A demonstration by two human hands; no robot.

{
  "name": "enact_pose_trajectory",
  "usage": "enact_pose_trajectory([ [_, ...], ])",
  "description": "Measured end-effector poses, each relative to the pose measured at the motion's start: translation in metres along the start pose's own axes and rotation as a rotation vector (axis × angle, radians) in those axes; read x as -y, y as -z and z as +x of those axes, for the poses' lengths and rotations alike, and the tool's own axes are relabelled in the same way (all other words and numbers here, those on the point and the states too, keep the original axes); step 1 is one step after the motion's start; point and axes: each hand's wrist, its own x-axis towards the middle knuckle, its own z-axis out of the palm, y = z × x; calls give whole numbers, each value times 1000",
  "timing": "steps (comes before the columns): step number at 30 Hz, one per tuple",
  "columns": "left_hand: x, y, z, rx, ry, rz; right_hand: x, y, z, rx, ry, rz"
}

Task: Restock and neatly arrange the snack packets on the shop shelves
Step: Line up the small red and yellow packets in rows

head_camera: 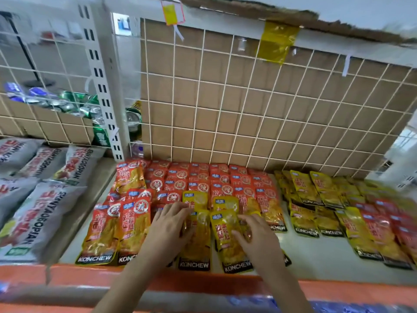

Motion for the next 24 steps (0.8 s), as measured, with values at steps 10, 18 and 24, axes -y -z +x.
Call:
enact_pose_trajectory([
  [10,-1,-2,9,44,-32,223,13,-4,7,95,-129,-56],
  [18,-6,7,32,257,125,75,18,2,10,126,-198,13],
  [24,-11,12,33,273,121,-255,21,3,8,108,-202,103],
])
